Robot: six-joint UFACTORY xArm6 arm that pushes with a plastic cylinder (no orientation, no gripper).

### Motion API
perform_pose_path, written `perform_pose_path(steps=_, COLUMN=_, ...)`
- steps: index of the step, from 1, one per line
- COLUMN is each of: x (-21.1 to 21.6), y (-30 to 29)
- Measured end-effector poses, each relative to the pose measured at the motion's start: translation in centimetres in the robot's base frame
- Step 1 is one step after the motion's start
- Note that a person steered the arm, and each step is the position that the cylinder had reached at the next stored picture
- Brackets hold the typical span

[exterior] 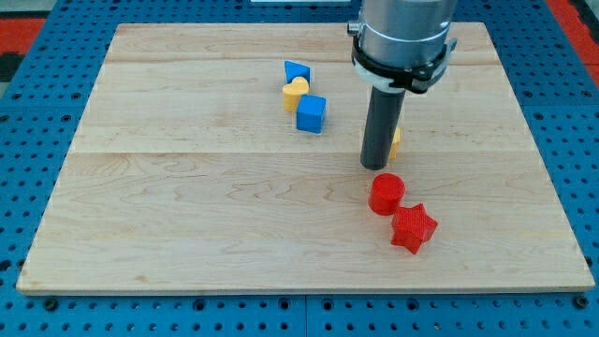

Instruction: Move the yellow hexagon into the yellow heart

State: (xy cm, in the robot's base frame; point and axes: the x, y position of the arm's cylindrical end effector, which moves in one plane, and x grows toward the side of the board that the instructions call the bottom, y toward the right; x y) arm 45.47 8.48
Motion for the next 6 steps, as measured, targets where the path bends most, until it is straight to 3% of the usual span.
perform_pose_path(steps=2, x=-1.0, y=9.6)
perform_pose_path(steps=4, x=-3.0, y=-5.4)
perform_pose_path(steps=5, x=-3.6, y=-7.5)
perform_pose_path(steps=6, x=1.3, y=2.4)
